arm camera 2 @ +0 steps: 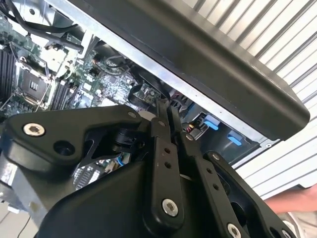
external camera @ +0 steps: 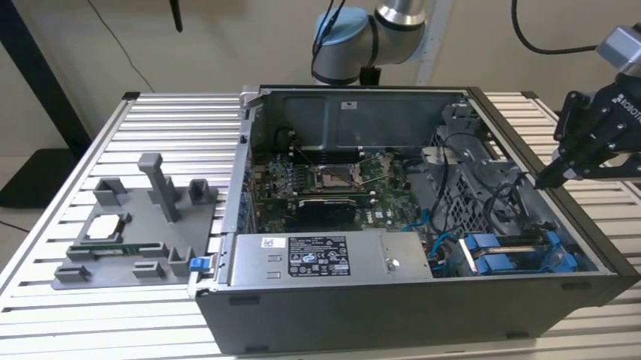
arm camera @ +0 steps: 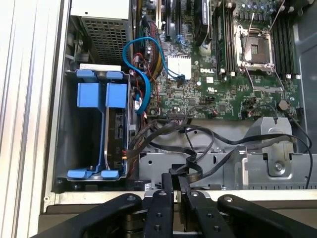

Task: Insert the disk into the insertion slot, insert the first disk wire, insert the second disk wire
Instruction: 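Insert the second disk wire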

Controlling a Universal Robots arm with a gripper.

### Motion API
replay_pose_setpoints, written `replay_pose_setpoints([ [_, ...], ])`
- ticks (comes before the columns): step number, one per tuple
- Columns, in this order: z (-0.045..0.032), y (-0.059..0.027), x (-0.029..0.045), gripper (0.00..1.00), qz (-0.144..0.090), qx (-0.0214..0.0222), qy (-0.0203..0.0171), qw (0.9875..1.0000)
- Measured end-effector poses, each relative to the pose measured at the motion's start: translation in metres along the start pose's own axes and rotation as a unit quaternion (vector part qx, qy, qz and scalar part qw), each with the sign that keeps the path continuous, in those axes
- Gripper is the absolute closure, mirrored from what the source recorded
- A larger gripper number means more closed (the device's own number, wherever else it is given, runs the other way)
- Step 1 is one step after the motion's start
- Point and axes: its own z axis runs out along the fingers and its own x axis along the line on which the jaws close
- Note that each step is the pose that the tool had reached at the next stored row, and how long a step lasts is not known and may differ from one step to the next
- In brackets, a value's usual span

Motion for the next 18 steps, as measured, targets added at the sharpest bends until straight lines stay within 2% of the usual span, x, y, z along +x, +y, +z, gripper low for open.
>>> replay_pose_setpoints([
  [3, -0.0014, 0.0017, 0.0007, 1.0, 0.001, -0.0003, -0.0011, 1.0],
  [9, -0.0062, 0.0085, 0.0015, 1.0, 0.005, -0.0001, -0.0064, 1.0],
  [14, -0.0139, 0.0152, 0.002, 1.0, 0.008, 0.0003, -0.0101, 0.9999],
  [18, -0.0214, 0.0204, 0.0016, 1.0, 0.009, 0.0003, -0.0103, 0.9999],
])
